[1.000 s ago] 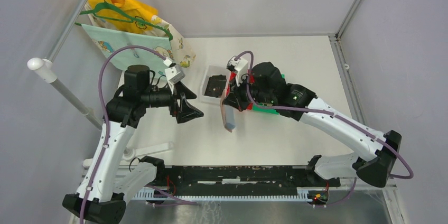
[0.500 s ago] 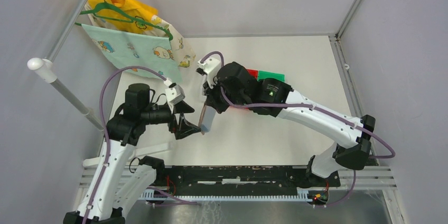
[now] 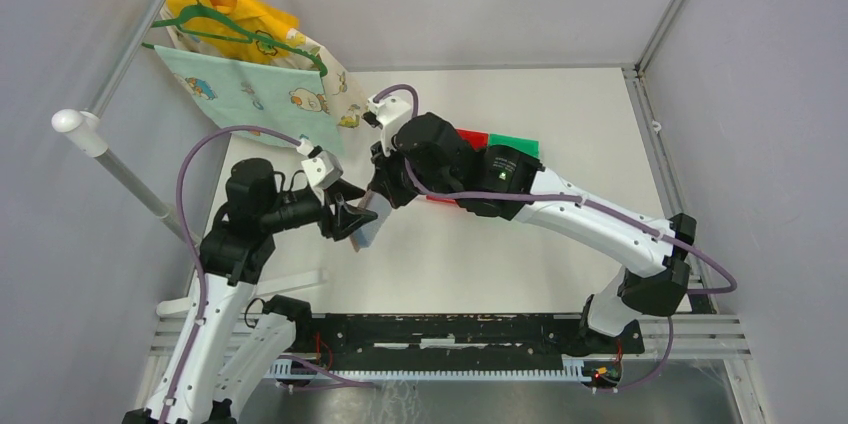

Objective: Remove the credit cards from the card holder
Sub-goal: Open the card holder.

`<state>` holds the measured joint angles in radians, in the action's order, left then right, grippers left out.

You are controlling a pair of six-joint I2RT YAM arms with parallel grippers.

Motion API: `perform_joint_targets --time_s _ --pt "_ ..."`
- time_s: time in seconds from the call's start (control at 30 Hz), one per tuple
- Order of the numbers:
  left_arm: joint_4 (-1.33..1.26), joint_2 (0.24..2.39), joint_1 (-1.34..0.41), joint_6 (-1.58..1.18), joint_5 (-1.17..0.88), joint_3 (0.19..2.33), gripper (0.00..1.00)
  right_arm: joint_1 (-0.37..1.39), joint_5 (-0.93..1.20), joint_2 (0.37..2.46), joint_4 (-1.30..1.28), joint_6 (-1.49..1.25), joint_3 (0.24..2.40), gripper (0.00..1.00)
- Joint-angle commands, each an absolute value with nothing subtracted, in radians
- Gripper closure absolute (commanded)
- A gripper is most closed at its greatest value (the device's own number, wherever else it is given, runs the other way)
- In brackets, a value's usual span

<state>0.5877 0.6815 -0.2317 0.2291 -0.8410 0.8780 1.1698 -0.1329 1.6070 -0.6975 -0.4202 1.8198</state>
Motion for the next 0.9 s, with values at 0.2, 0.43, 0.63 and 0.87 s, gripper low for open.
perform_joint_targets --time_s 0.2,0.43,0.63,0.87 --pt "0.545 0.720 -0.235 0.185 -0.865 0.937 0.95 1.169 -0.014 1.530 -0.513 -0.435 1.816 0.76" --pt "0.560 0.765 -0.235 0.114 -0.907 1.054 0.98 1.011 0.205 1.316 -0.355 -0.394 1.567 0.18" --pt "0.551 0.859 -0.235 -0.071 -1.078 1.200 0.98 0.816 0.375 1.053 -0.230 -0.305 1.225 0.06" --pt "0.551 0.920 -0.235 -0.165 -1.236 1.333 0.98 0.793 0.565 0.983 -0.180 -0.153 1.048 0.05"
